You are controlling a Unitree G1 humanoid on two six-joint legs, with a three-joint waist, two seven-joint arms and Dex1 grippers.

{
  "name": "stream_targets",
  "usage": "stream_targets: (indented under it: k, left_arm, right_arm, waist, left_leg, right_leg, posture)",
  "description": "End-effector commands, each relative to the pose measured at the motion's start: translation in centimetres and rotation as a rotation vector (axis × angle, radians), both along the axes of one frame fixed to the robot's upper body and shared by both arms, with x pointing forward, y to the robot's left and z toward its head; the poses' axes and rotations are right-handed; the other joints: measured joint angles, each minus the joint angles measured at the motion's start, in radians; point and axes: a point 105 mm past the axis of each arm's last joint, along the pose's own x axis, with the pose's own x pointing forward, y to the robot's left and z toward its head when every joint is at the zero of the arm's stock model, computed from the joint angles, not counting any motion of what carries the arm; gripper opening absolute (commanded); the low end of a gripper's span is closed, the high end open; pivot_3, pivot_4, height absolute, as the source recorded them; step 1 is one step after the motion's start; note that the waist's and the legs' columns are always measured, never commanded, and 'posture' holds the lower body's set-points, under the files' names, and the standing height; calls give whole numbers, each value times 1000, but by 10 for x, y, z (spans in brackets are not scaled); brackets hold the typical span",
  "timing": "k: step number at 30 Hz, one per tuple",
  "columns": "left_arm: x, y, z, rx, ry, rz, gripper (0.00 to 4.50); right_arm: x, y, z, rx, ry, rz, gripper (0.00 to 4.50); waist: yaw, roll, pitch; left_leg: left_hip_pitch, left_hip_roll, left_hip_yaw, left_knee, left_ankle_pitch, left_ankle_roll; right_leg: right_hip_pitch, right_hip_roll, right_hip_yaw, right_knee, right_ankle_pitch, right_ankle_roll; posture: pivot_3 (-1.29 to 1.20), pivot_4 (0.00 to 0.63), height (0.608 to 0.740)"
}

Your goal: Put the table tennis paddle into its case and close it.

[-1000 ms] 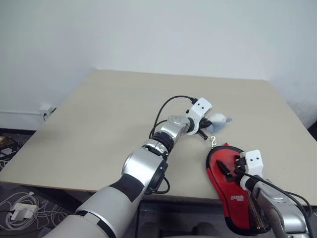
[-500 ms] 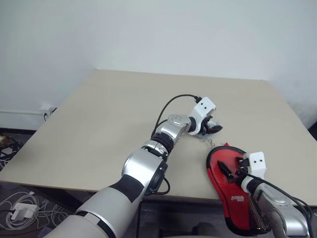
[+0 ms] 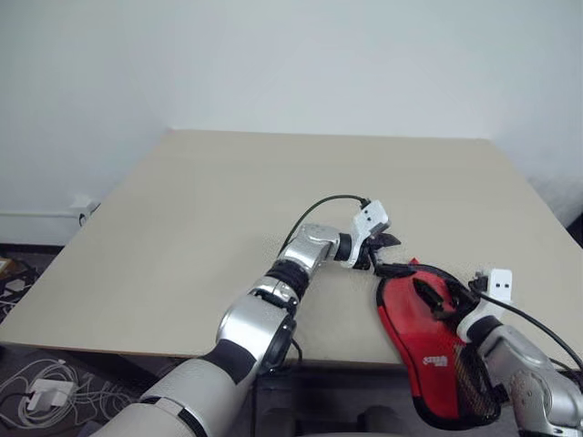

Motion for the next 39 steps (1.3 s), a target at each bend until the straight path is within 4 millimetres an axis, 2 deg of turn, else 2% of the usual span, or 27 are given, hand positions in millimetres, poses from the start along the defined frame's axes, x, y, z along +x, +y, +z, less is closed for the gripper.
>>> stream_targets:
  k: [1, 4, 6, 11, 14, 17, 21, 24, 28, 33, 39]
  left_arm:
    - [0, 7, 22, -42, -62, -28, 4479]
    - [-13, 17, 32, -96, -34, -67, 4479]
    - [-23, 20, 32, -98, -45, -77, 4479]
    - [-40, 8, 20, -61, -111, -73, 4479]
    - [-46, -5, 10, -39, -129, -72, 4479]
    - [-54, -23, -2, -16, -135, -78, 4479]
    - [-60, -41, -16, 26, -158, -73, 4479]
    - [-69, -49, -33, 101, -221, -102, 4479]
    - [-74, -50, -46, 151, -199, -96, 4479]
    - [-73, -47, -50, 168, -184, -73, 4479]
    - [-70, -44, -52, 183, -189, -59, 4479]
  right_arm:
    - [12, -14, 24, -12, -79, -46, 4500]
    - [18, -19, 28, -35, -89, -51, 4500]
    - [23, -24, 30, -55, -95, -72, 4500]
    - [37, -25, 44, -45, -143, -90, 4500]
    - [44, -16, 56, -36, -179, -41, 4500]
    - [50, 3, 71, -6, -203, 62, 4500]
    - [58, 23, 78, 55, -166, 179, 4500]
    - [68, 40, 74, 42, -95, 267, 4500]
    - [79, 57, 64, 31, -19, 356, 4500]
    - [96, 70, 56, 31, 42, 394, 4500]
    - [101, 83, 45, -31, 96, 457, 4500]
  waist:
    - [0, 0, 0]
    - [0, 1, 0]
    - [1, 1, 0]
    - [1, 2, 0]
    - [1, 3, 0]
    - [1, 4, 0]
    - [1, 4, 0]
    - [0, 6, -1]
    - [1, 6, -1]
    - [0, 6, -1]
    - [1, 6, -1]
  left_leg:
    - [0, 0, 0, 0, 0, 0]
    - [0, 0, 0, 0, 0, 1]
    - [0, 0, 0, 0, 0, 0]
    - [0, 0, 1, 1, 0, 0]
    - [0, 0, 1, 1, 0, 0]
    - [0, 0, 2, 0, 0, 0]
    - [0, 0, 2, 0, 0, 0]
    - [0, 0, 2, 0, 0, 0]
    - [1, 0, 2, 0, 0, 0]
    - [1, -1, 2, 1, 0, 1]
    - [0, 0, 2, 1, 0, 0]
  right_leg:
    - [0, 0, 0, 0, 0, 0]
    - [0, 0, 0, 0, 0, 0]
    - [0, 0, 1, 0, 0, 0]
    - [0, -1, 2, 0, 0, 0]
    - [0, 0, 2, 0, 0, 0]
    - [0, 0, 2, -1, 0, 0]
    - [0, 0, 2, -1, 0, 0]
    - [0, 0, 2, -1, 0, 0]
    - [1, 0, 2, -1, 0, 0]
    - [1, -1, 1, -2, 1, 0]
    - [1, -1, 1, -2, 1, 0]
  posture:
    - [0, 0, 716]
    - [0, 0, 716]
    - [0, 0, 716]
    - [0, 0, 716]
    - [0, 0, 716]
    - [0, 0, 716]
    - [0, 0, 716]
    - [0, 0, 716]
    - [0, 0, 716]
    - [0, 0, 716]
    - [0, 0, 716]
